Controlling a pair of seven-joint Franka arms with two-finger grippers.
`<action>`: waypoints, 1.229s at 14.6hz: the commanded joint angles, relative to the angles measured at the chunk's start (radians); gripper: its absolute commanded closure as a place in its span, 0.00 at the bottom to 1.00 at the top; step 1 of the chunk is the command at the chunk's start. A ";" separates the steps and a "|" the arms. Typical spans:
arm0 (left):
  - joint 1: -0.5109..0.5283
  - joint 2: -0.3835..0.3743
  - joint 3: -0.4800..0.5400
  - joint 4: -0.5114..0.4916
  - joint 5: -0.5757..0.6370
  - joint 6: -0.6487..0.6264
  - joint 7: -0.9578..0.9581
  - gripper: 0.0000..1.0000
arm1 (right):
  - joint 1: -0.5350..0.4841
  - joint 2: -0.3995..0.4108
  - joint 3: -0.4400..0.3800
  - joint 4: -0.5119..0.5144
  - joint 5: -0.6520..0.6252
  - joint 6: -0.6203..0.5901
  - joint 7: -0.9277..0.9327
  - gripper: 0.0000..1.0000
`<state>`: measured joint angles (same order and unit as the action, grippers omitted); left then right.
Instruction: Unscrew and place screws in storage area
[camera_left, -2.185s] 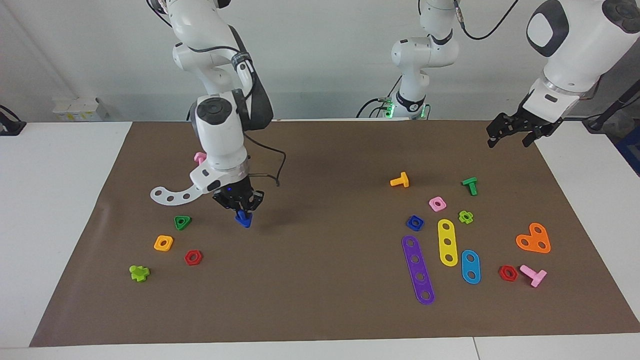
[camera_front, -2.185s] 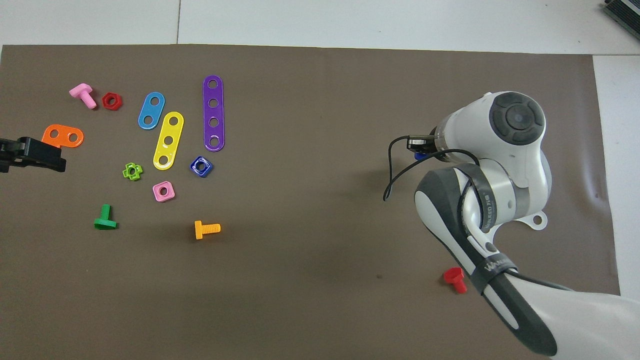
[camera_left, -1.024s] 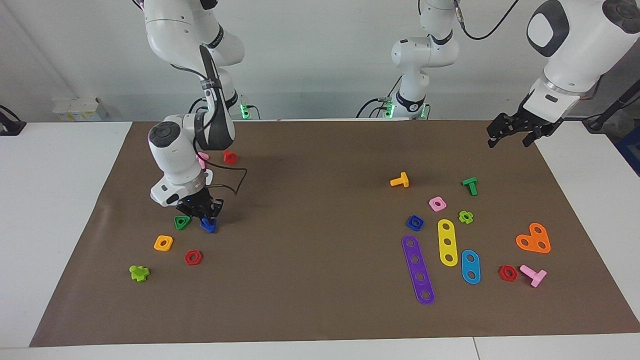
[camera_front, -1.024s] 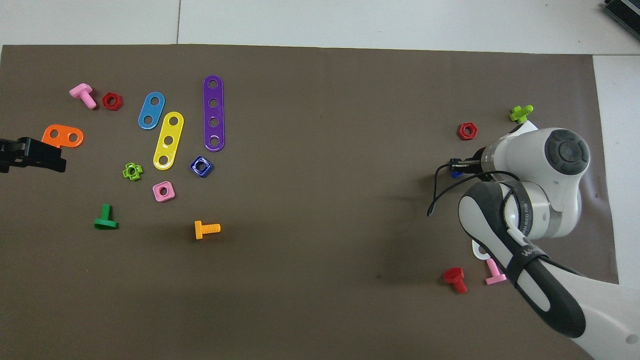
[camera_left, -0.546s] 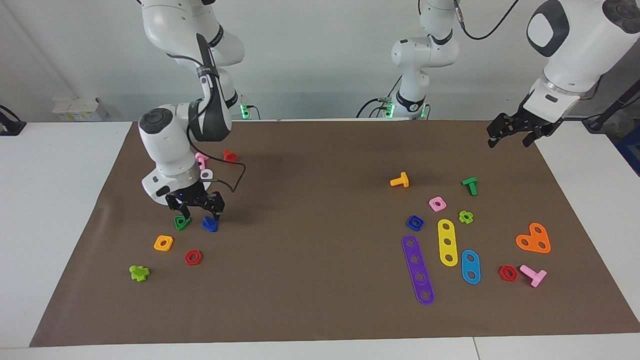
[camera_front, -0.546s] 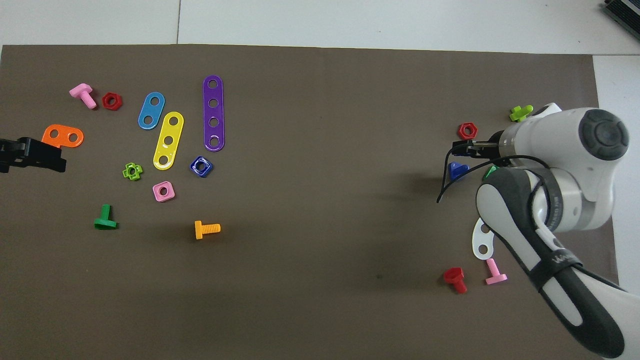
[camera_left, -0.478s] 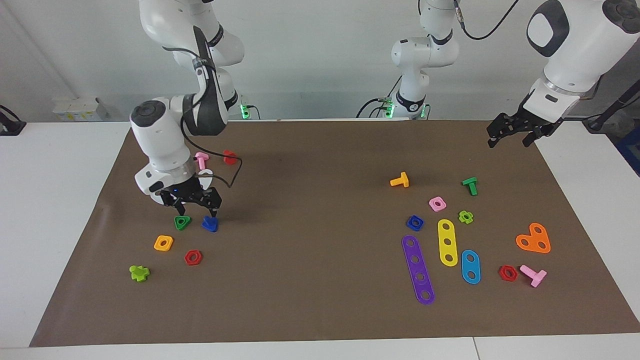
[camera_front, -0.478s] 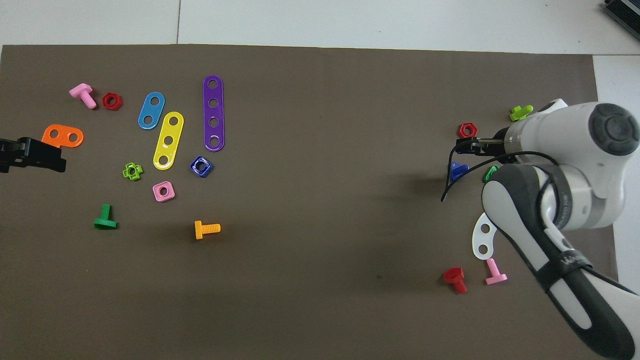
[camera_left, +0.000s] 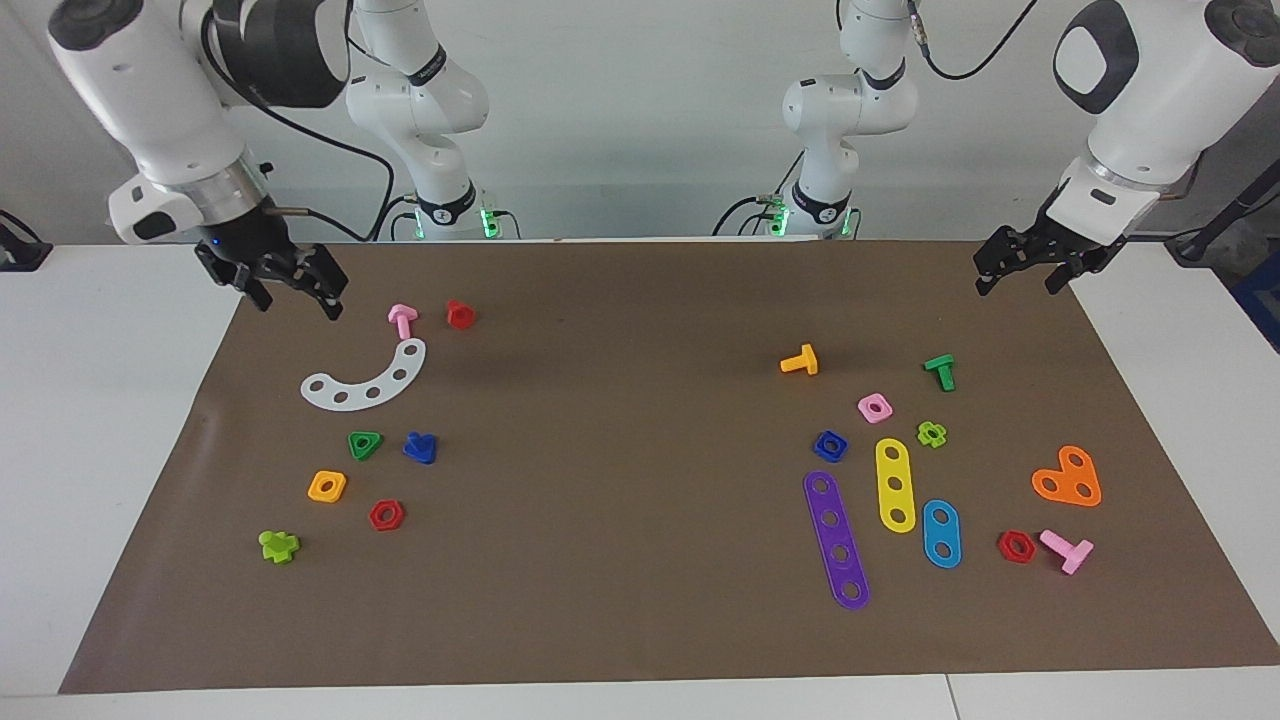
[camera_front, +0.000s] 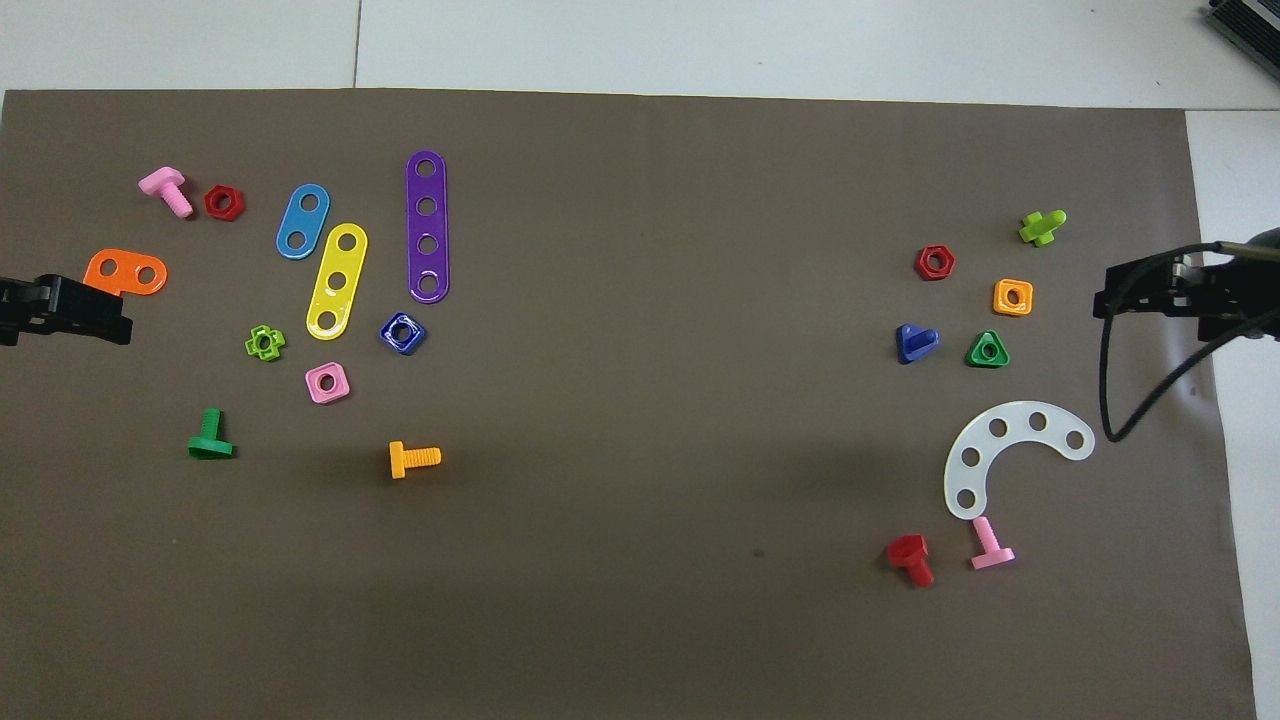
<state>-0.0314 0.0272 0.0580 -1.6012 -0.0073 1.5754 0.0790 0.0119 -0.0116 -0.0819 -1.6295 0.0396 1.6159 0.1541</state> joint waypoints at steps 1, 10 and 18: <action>0.010 -0.030 -0.004 -0.036 -0.008 0.021 -0.001 0.00 | -0.015 -0.005 0.010 0.013 0.013 -0.067 -0.001 0.00; 0.010 -0.030 -0.004 -0.036 -0.008 0.021 -0.001 0.00 | -0.001 -0.011 0.014 0.050 -0.040 -0.077 -0.110 0.00; 0.010 -0.030 -0.006 -0.034 -0.008 0.025 -0.002 0.00 | -0.001 -0.013 0.022 0.056 -0.055 -0.071 -0.100 0.00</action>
<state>-0.0314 0.0271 0.0580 -1.6012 -0.0073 1.5758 0.0789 0.0124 -0.0223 -0.0613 -1.5772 0.0025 1.5515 0.0686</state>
